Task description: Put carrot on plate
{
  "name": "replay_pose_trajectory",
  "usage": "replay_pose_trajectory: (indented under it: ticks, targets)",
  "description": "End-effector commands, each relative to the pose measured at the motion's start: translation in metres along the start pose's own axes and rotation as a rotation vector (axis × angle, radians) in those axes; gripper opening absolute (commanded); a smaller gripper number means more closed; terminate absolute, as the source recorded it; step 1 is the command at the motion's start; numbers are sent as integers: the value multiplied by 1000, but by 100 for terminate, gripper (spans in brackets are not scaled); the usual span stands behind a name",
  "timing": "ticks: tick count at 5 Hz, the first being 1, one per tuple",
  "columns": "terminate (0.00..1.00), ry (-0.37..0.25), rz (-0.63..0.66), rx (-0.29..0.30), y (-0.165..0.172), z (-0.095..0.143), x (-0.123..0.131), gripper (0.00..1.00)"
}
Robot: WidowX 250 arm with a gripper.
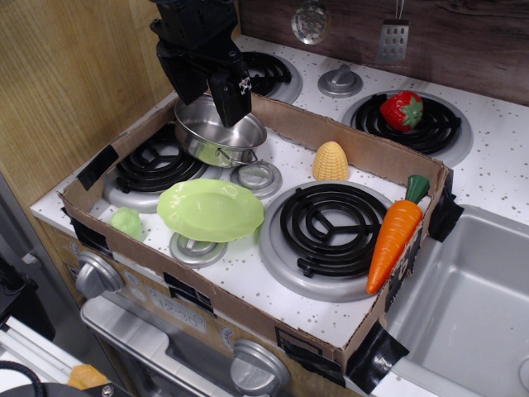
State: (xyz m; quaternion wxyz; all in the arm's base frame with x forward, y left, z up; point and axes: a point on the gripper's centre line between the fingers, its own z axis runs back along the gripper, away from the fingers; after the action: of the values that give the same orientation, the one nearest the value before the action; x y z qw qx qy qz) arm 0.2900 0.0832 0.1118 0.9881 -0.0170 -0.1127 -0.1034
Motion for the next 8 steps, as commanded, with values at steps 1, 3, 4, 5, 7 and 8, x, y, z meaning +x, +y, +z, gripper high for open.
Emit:
replay_pose_trajectory:
  ticks: [1, 3, 4, 5, 7, 8]
  targets:
    - [0, 0, 0, 0, 0, 0, 0, 100]
    - [0, -113, 85, -147, -56, 14, 26, 100]
    - [0, -164, 128, -249, -94, 29, 34, 100]
    - [0, -146, 180, -287, -122, 21, 42, 100]
    - [0, -164, 157, -454, -128, -35, 45, 100]
    - [0, -160, 162, -489, -129, -50, 42, 100]
